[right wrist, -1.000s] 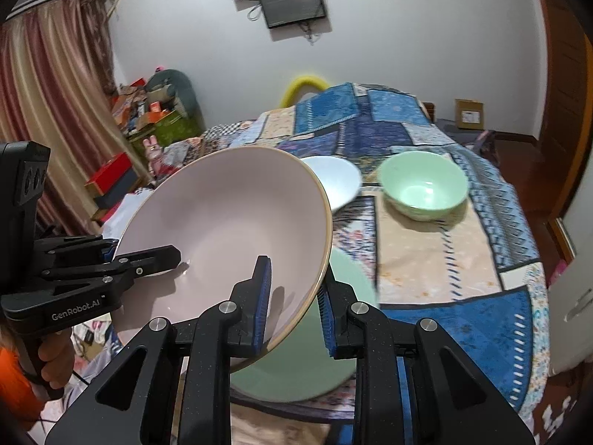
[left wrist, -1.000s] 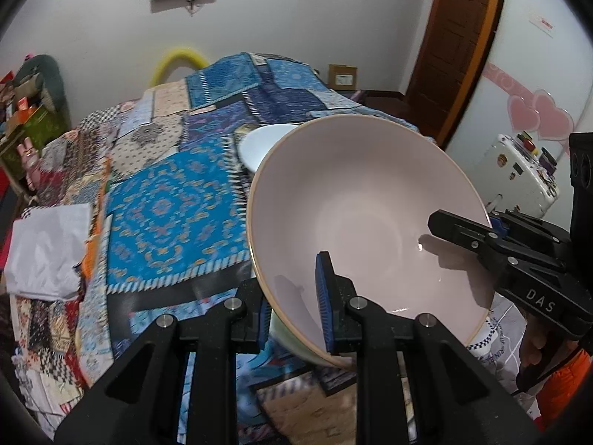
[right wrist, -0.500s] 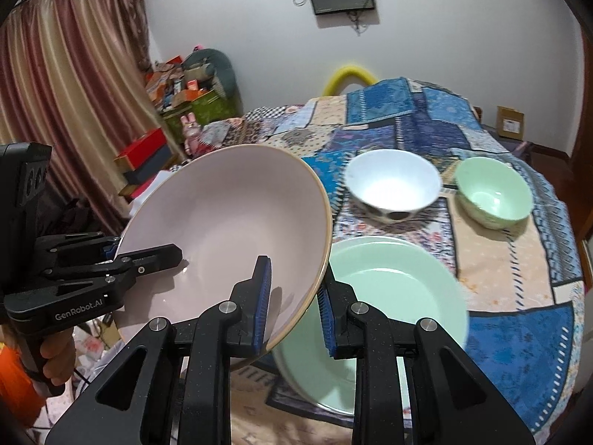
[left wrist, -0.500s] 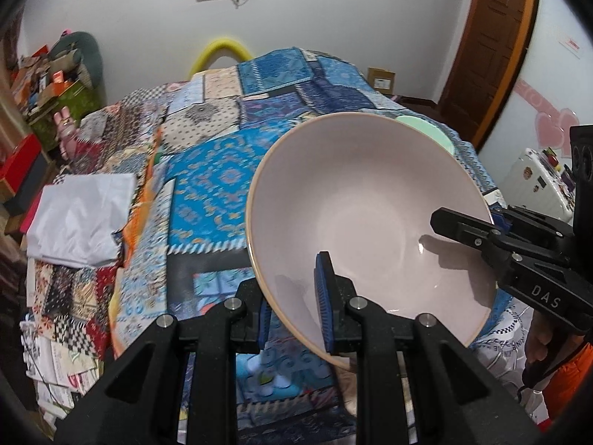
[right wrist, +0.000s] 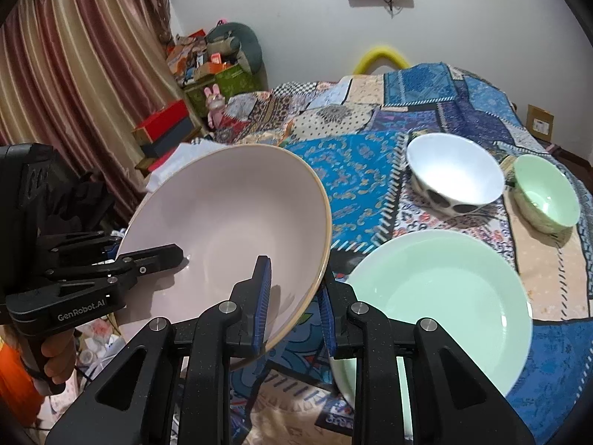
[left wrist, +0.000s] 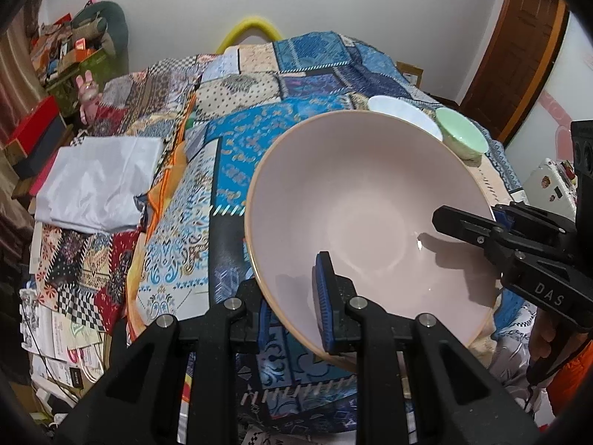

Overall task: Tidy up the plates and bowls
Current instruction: 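Lower the pale pink bowl onto the mint green plate with both grippers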

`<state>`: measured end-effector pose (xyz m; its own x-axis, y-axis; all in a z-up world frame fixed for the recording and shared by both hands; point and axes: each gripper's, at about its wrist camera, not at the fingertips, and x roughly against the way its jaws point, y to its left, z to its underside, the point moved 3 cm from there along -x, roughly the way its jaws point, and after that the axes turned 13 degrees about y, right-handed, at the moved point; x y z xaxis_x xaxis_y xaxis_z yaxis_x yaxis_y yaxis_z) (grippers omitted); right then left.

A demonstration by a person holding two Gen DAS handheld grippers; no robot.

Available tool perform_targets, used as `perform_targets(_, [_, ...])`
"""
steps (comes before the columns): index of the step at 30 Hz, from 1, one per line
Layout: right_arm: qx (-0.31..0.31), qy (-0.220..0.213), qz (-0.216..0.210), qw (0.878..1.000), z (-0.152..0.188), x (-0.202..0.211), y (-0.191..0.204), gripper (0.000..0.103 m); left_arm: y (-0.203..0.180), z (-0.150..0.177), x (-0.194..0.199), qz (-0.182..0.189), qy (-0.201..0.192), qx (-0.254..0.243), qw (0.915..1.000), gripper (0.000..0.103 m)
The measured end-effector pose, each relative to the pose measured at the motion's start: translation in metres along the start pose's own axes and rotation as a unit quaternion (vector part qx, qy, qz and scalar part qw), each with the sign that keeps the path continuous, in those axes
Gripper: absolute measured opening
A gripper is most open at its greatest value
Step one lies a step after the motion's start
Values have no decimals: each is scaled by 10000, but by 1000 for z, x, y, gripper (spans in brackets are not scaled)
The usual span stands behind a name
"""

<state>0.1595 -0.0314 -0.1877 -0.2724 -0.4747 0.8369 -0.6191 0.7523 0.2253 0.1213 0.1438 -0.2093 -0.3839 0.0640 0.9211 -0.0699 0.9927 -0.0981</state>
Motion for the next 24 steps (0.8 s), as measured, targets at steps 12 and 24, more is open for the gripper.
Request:
perform_targets(12, [88,538,67,9985,-2,-38,7,22,29,6,-40,199,378,239,9988,21])
perform_targets(24, [73,1079,90,9941,7,-70,5,22,41,15,-80,265,857,319,9955,21])
